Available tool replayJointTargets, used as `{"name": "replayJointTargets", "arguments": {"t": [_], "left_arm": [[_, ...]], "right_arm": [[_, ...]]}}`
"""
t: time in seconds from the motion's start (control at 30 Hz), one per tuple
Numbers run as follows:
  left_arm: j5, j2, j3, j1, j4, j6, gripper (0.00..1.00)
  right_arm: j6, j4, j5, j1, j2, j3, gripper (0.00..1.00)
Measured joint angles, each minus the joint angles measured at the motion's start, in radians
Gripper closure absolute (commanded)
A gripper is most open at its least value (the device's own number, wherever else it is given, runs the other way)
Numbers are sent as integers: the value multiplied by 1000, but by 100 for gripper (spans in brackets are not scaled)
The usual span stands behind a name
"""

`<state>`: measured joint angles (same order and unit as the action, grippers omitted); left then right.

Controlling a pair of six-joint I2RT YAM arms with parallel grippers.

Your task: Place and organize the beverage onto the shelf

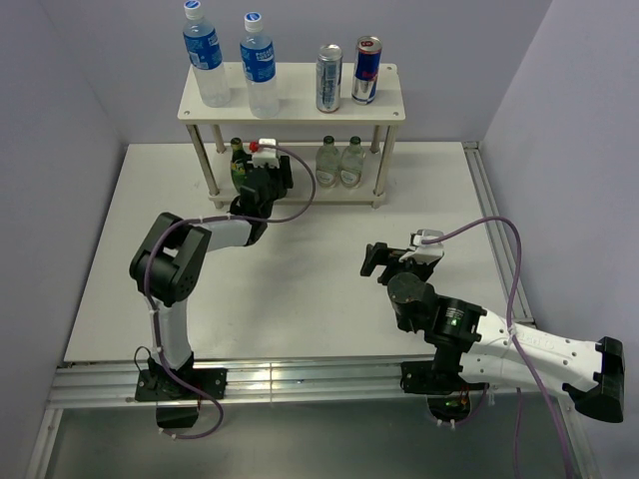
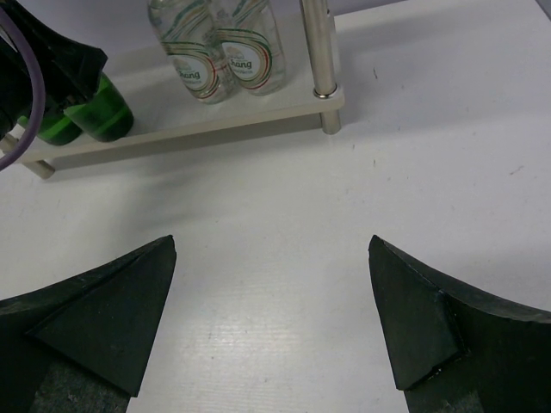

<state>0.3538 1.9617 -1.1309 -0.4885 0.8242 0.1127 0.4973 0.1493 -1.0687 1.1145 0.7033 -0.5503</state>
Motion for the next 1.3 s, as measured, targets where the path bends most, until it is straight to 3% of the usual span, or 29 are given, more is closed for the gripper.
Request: {"name": "replayJointTargets", "arguments": {"t": [0.1, 0.17, 0.2, 0.23, 0.33, 0.47, 0.53, 1.1, 1.3], "left_arm": [[15, 8, -9, 6, 1, 0, 100], [22, 15, -18, 8, 0, 0, 88], [26, 18, -22, 9, 0, 0, 80], [30, 20, -25, 10, 0, 0, 63], [38, 26, -31, 10, 0, -1, 33], [38, 32, -42, 10, 0, -2, 17], [36, 32, -54, 10, 12, 3, 1], [48, -67, -10, -11, 19, 8, 1], [117, -135, 45, -55, 17, -1, 1]], "right_arm": [[4, 0, 2, 0, 0, 1, 0], [4, 0, 2, 0, 0, 1, 0], [4, 0, 3, 0, 0, 1, 0], [4, 0, 5, -1, 0, 1, 0], [5, 0, 5, -1, 0, 1, 0], [8, 0, 6, -1, 0, 1, 0], [8, 0, 6, -1, 0, 2, 0], [13, 2, 9, -2, -48, 3, 0], [25, 2, 10, -2, -73, 23, 0]]}}
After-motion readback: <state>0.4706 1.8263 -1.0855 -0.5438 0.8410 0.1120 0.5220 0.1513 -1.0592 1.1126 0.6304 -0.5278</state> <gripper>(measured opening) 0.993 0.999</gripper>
